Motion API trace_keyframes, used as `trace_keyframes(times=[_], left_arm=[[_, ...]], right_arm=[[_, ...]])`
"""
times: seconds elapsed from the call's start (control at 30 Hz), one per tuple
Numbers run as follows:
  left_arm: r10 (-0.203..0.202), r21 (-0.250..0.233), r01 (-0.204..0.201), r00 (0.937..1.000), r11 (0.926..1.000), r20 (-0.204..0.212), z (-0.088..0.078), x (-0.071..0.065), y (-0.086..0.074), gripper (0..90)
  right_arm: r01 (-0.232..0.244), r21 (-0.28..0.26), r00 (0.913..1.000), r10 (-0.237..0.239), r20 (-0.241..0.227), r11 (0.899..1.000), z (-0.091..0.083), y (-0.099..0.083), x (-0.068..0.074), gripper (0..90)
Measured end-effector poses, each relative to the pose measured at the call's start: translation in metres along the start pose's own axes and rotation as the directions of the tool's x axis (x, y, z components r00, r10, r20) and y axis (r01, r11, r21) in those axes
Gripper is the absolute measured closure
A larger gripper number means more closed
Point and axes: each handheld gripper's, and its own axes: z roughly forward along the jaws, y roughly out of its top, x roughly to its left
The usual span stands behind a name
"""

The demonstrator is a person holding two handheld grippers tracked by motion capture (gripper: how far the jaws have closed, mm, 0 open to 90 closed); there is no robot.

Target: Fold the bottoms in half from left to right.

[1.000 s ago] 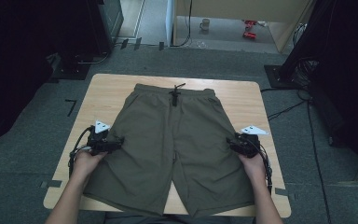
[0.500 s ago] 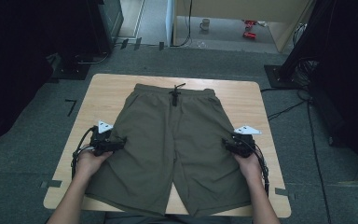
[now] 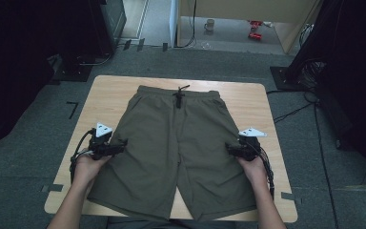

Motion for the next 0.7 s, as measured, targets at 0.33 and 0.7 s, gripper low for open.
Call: trace_keyframes(times=[0.33, 0.7], left_arm=[[-0.01, 0.01, 0.009, 0.9992, 0.9999, 0.04, -0.023, 0.006, -0.013, 29.9], [0.01, 0.076, -0.013, 0.9992, 0.997, 0.038, -0.039, 0.003, -0.033, 21.3]], right_arm=[[0.009, 0.011, 0.9999, -0.009, -0.005, 1.0, 0.0, -0.001, 0.002, 19.0], [0.009, 0.02, 0.9999, -0.009, -0.006, 1.0, -0.005, 0.001, 0.001, 34.8]])
